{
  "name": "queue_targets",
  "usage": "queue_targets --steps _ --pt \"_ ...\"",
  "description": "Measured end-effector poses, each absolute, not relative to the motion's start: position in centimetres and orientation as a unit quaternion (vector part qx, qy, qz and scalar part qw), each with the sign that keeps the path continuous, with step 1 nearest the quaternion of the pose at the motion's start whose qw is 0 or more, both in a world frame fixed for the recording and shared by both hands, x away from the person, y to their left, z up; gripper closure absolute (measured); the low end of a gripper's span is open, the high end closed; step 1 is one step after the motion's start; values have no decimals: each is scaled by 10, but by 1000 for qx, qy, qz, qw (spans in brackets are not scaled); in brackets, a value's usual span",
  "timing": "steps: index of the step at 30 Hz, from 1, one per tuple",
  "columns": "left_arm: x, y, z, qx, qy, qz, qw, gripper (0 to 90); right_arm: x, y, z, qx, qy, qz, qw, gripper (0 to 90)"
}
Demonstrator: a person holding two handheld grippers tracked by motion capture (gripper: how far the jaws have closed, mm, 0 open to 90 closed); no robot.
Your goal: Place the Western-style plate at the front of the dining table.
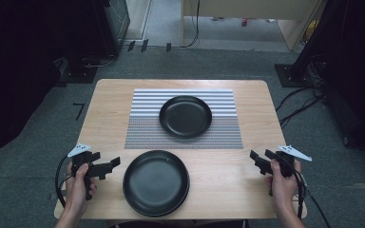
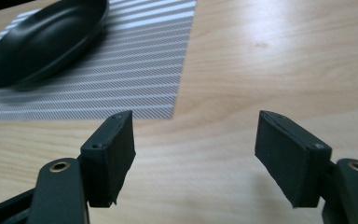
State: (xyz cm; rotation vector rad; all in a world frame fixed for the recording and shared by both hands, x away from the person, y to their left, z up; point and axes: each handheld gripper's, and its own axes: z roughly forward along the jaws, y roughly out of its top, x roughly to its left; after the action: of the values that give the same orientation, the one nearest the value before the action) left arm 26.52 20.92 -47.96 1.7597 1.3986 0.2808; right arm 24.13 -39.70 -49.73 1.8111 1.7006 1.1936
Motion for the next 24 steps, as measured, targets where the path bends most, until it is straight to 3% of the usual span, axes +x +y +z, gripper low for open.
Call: queue_targets --steps 15,24 --pt "231 234 -498 712 567 169 378 12 195 -434 -510 662 595 408 202 282" --pt "216 234 -516 731 566 214 316 12 169 -439 -519 659 610 383 215 279"
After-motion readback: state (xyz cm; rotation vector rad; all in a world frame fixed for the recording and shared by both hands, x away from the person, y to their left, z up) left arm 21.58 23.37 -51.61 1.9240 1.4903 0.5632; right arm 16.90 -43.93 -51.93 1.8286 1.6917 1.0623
